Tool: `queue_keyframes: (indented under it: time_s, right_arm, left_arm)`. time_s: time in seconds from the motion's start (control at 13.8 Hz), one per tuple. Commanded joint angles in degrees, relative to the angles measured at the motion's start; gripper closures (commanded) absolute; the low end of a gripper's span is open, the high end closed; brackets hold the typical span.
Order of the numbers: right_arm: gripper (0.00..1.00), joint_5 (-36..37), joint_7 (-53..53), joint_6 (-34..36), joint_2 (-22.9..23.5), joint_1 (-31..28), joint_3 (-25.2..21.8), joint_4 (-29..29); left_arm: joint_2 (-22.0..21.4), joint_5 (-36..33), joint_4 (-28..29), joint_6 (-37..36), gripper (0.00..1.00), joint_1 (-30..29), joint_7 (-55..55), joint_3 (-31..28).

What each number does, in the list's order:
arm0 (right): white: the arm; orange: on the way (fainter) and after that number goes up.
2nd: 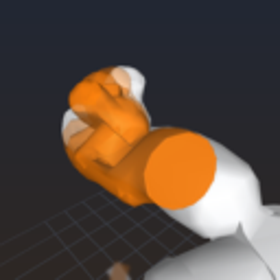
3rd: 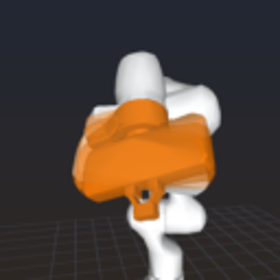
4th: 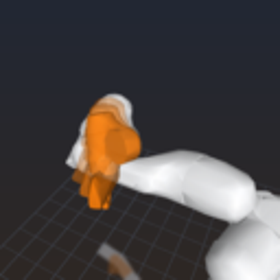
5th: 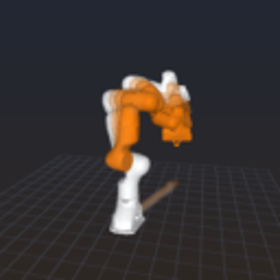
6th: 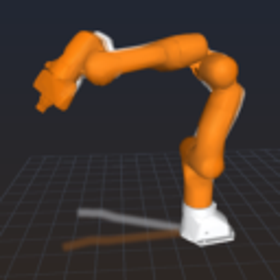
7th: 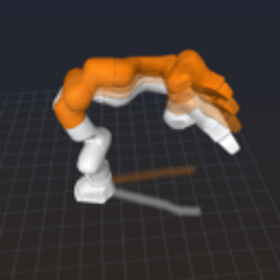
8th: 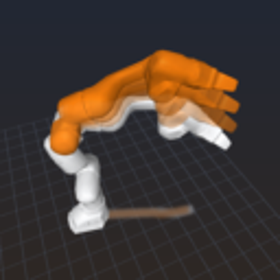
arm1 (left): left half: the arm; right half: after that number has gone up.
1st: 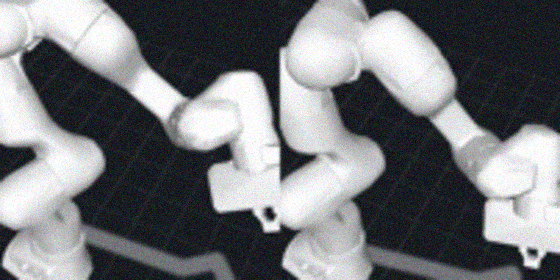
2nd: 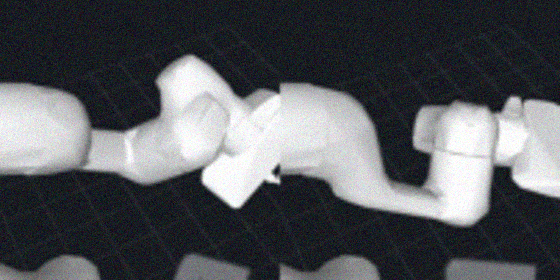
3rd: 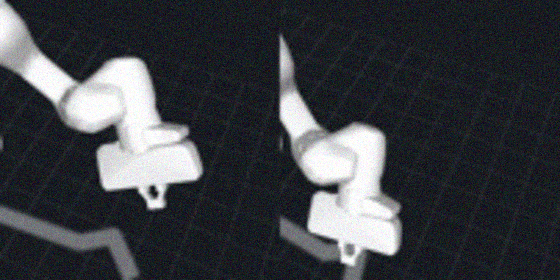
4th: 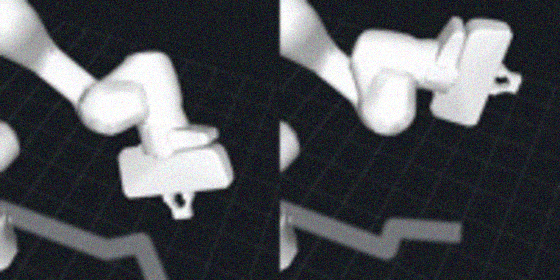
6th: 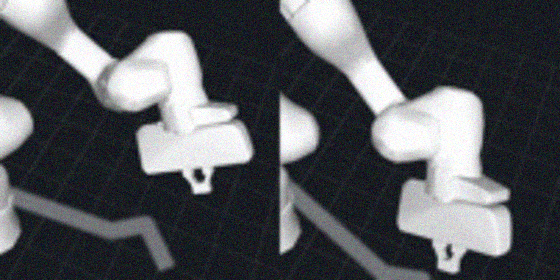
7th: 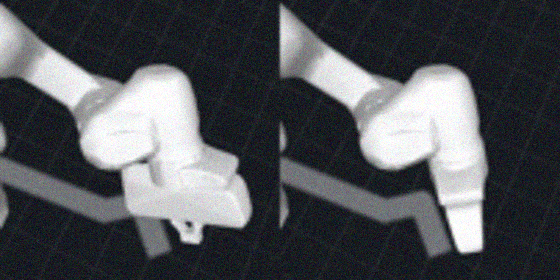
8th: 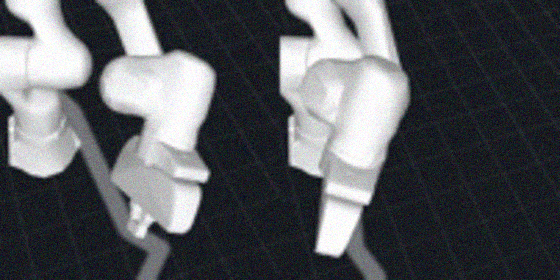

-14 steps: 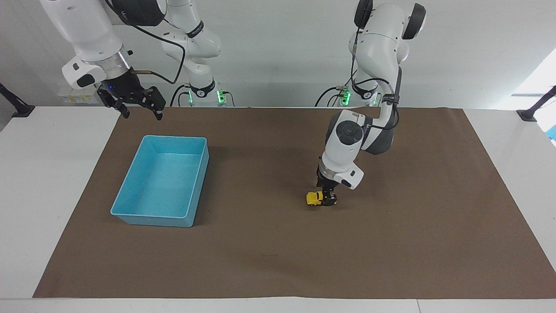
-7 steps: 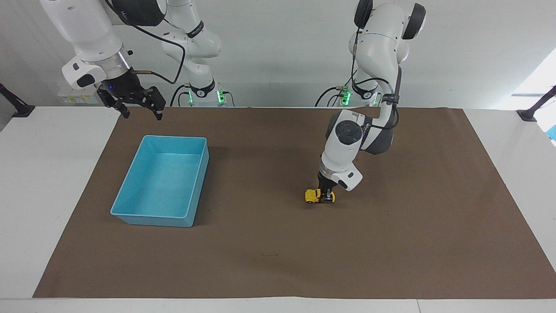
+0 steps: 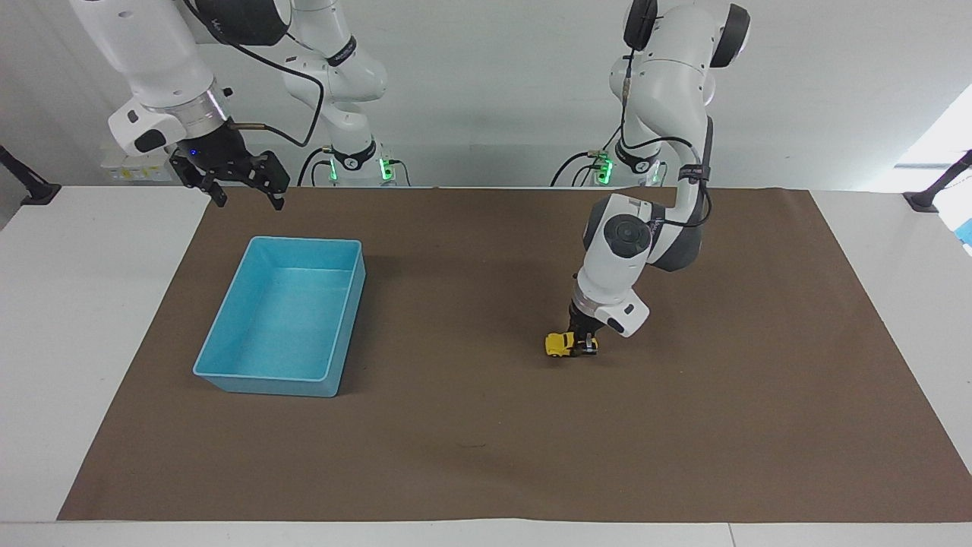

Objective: Wind up and store yellow beetle car
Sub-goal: 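Press and drag the car back toward the left arm to wind it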

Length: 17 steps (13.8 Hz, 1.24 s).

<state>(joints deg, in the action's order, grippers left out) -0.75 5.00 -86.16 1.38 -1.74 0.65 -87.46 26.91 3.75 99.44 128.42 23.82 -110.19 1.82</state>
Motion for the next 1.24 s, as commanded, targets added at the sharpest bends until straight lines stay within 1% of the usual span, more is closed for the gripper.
queue_keyframes:
  time_s: [0.0, 0.36, 0.8, 1.16]
  right_arm:
    - [0.00, -0.8, 0.9, -0.8, -0.6, -0.6, 0.5, -1.0]
    - [0.00, -0.7, 0.9, -0.8, -0.6, -0.6, 0.5, -1.0]
    - [0.00, -0.7, 0.9, -0.8, -0.6, -0.6, 0.5, -1.0]
    - [0.00, -0.8, 0.9, -0.8, -0.6, -0.6, 0.5, -1.0]
  left_arm:
    - [-0.2, 0.0, 3.2, 1.4, 1.00, -2.1, -0.6, -0.2]
    - [-0.6, 0.0, 5.1, 2.9, 1.00, -6.2, 2.0, -0.3]
    - [-0.5, -0.1, 5.6, 3.1, 1.00, -11.6, 6.2, -0.3]
    - [-0.5, -0.1, 5.7, 3.2, 1.00, -13.7, 7.0, -0.3]
